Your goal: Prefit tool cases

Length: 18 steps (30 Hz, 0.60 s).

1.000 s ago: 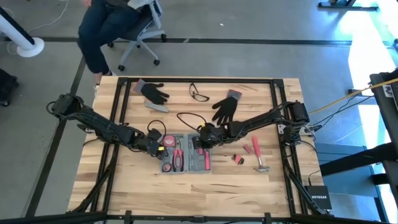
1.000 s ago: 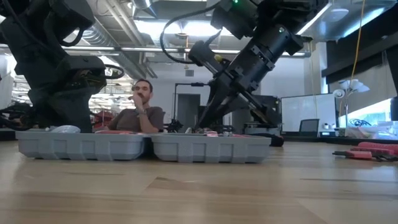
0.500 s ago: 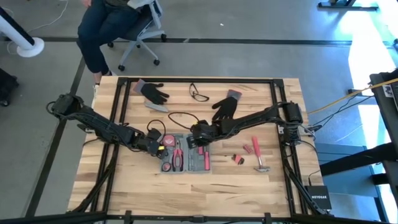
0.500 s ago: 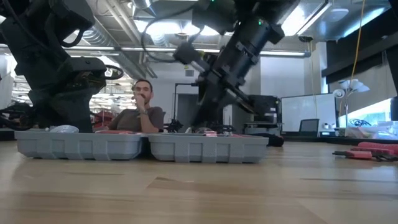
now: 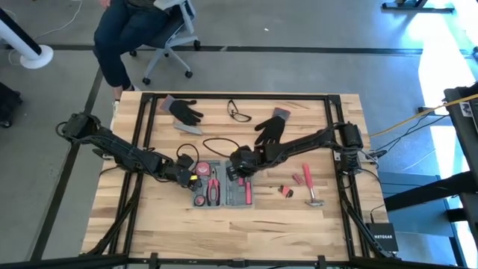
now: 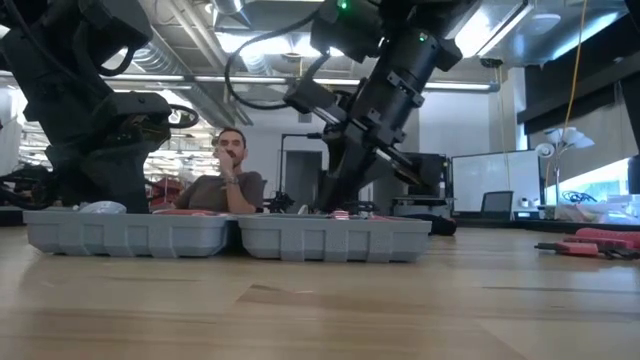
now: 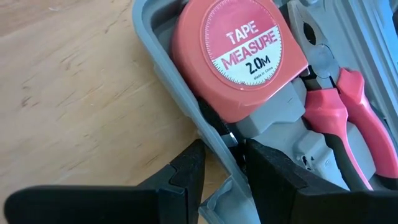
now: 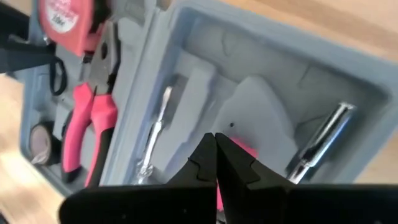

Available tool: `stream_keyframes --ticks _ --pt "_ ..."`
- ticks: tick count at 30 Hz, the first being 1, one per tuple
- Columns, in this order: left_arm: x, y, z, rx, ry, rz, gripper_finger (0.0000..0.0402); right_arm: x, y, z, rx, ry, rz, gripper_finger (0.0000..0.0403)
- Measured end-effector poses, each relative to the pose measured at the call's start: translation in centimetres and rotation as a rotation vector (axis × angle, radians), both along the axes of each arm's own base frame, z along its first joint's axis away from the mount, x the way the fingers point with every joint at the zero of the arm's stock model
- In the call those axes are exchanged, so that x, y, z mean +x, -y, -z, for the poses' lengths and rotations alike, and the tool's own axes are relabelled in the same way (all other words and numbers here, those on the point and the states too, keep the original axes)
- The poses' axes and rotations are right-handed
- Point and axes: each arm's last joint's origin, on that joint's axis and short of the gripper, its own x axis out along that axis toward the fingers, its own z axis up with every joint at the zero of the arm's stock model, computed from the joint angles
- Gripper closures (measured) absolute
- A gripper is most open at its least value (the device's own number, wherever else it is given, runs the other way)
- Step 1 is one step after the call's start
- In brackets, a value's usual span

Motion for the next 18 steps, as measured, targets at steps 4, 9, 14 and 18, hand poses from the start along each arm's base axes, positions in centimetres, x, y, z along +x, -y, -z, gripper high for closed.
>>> stream_keyframes --ticks 4,9,14,18 --pt "0.0 0.0 0.0 0.000 0.000 0.001 0.0295 -0.3 0.0 0.1 -0.014 -0.030 -0.013 0.0403" --pt "0.0 0.0 0.0 0.001 0.000 0.002 0.0295 -0.1 -0.1 0.0 0.002 -0.009 -0.024 0.0403" --pt "0.0 0.0 0.0 0.000 0.000 0.000 0.0295 0.2 -0.1 -0.5 0.002 0.004 -0.054 0.0403" --pt "0.0 0.0 0.0 -0.001 0.001 0.000 0.0295 1.0 -0.1 -1.6 -0.014 0.055 -0.073 0.0403"
